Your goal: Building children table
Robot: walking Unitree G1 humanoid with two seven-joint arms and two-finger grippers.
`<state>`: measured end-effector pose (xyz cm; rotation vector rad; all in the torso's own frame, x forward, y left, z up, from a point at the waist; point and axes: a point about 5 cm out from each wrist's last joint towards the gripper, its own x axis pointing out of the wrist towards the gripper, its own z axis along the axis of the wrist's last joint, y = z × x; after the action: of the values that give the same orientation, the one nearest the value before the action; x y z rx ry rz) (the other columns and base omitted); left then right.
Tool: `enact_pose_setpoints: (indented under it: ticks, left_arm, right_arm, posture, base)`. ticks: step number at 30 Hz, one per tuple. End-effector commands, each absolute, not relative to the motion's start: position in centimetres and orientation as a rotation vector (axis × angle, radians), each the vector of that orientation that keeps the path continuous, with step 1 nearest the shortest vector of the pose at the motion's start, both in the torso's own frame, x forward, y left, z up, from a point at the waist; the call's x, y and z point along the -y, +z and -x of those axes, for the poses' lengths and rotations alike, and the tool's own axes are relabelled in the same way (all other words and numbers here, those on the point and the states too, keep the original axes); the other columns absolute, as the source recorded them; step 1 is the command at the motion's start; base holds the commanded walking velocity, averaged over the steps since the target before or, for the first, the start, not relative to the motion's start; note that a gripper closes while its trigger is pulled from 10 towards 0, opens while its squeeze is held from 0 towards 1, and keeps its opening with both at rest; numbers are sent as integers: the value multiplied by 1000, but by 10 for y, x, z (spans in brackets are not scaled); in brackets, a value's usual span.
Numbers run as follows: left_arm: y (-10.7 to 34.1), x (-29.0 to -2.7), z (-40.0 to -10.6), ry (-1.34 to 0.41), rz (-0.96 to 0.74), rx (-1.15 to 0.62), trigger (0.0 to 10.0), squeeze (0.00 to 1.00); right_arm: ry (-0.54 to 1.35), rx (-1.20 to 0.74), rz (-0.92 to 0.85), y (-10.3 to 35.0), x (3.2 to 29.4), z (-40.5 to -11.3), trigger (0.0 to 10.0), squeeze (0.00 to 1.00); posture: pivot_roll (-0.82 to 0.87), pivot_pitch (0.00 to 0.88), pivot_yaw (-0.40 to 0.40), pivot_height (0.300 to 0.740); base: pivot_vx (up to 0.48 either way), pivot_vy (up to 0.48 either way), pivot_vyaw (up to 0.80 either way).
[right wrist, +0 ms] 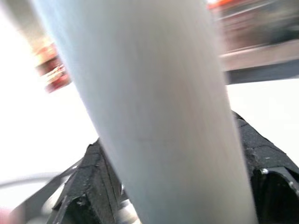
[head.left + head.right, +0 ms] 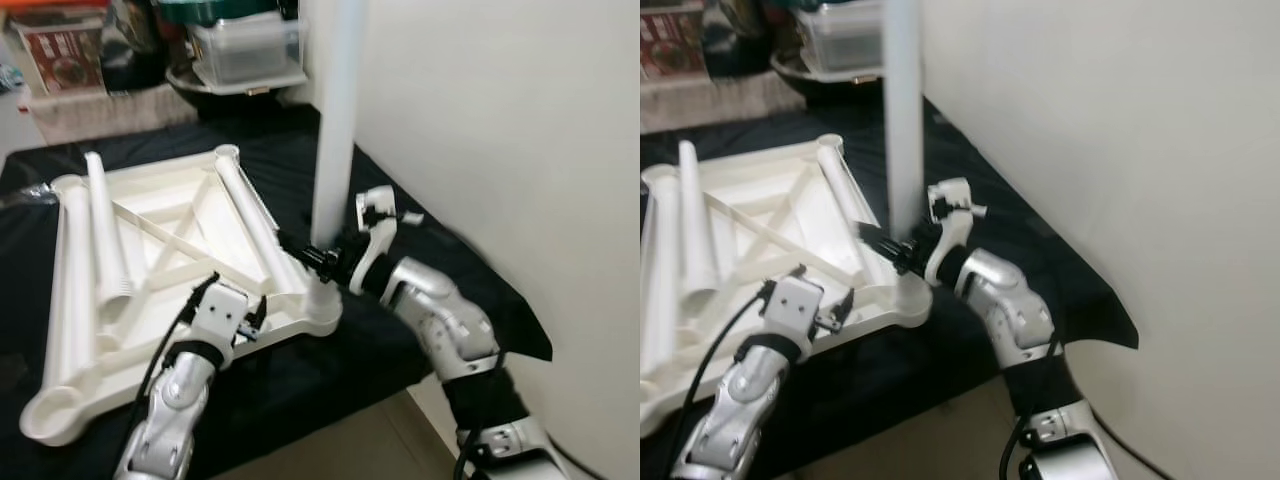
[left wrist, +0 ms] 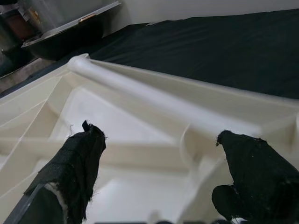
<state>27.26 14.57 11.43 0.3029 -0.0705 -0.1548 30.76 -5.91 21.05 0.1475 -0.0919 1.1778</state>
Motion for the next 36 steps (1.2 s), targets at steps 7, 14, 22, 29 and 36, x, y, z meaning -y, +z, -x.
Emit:
enact_pose_setpoints:
  ticks: [7, 14, 22, 29, 36]
  left_arm:
    - [111, -144, -273, -156, -301, 64, 10000, 0]
    - [109, -147, -269, -146, -305, 55, 10000, 0]
    - [108, -145, -271, -157, -307, 52, 10000, 0]
    - [108, -142, -274, -176, -308, 54, 10000, 0]
    - [109, -142, -275, -174, -301, 59, 10000, 0]
  right_arm:
    - [1471, 28, -33, 195, 49, -288, 8863, 0]
    - [1071, -45, -47, 174, 46, -320, 0, 0]
    - [100, -235, -214, 127, 110, -344, 0, 0]
    - [271, -229, -264, 139, 74, -331, 10000, 0]
    - [763, -4, -383, 191, 44, -321, 10000, 702]
  posture:
    - [88, 0, -51, 740]
    - [92, 0, -48, 740]
    - [66, 0, -23, 740]
    - [53, 0, -12, 740]
    - [53, 0, -18, 740]
  base:
    - [0, 0, 0]
    - [0, 0, 0]
    - [0, 0, 0]
    - [0, 0, 0]
    - [0, 0, 0]
